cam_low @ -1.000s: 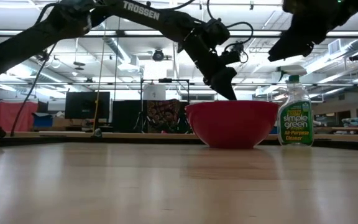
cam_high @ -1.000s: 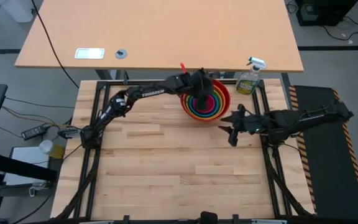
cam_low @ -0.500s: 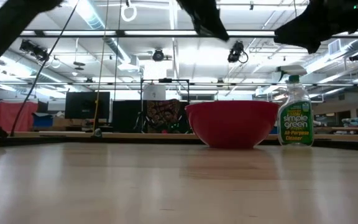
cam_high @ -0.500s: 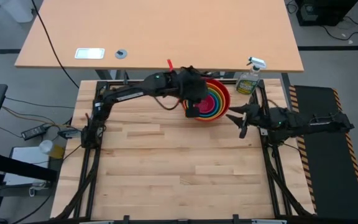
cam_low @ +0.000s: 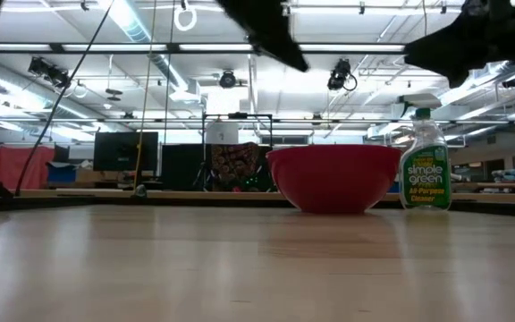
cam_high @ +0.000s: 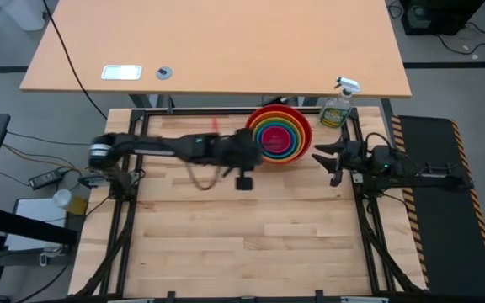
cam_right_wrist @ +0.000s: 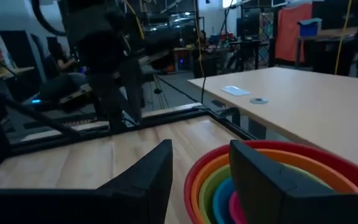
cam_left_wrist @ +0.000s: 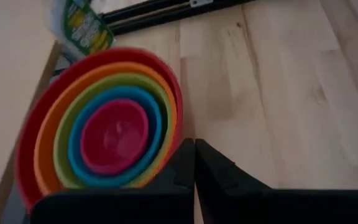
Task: Nest bowls inside each other
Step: Return to Home Position
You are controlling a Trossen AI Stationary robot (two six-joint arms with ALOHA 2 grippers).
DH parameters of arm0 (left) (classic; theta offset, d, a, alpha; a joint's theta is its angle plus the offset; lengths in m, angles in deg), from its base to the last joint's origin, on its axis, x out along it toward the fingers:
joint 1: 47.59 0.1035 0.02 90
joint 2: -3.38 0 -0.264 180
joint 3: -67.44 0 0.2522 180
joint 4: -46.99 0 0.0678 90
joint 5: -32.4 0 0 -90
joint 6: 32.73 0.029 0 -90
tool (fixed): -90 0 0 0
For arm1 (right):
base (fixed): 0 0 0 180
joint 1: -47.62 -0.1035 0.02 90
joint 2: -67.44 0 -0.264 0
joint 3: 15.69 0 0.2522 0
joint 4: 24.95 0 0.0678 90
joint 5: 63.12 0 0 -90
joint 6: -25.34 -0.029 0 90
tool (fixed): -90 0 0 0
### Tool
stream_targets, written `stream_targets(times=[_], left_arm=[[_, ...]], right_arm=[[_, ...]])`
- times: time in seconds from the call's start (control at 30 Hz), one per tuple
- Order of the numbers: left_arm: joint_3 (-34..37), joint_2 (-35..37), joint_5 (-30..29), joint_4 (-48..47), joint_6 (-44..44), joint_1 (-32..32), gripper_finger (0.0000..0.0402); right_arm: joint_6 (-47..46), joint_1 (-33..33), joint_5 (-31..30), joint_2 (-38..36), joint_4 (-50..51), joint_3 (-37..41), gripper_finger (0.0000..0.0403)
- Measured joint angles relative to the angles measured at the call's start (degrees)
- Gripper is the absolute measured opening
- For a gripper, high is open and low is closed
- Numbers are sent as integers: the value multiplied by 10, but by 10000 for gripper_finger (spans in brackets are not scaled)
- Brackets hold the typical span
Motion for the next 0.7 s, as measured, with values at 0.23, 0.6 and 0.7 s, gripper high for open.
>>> stream_targets(times=[0.23,0.6,0.7], left_arm=[[285,221,-6,181,-62,-23,7],[641,446,-4,470,-148,-80,7],[699,484,-4,528,-161,-97,7]], right_arm=[[12,0,-20,-58,-30,34,164],[14,0,-45,-89,-74,90,164],[32,0,-60,-102,-56,87,164]])
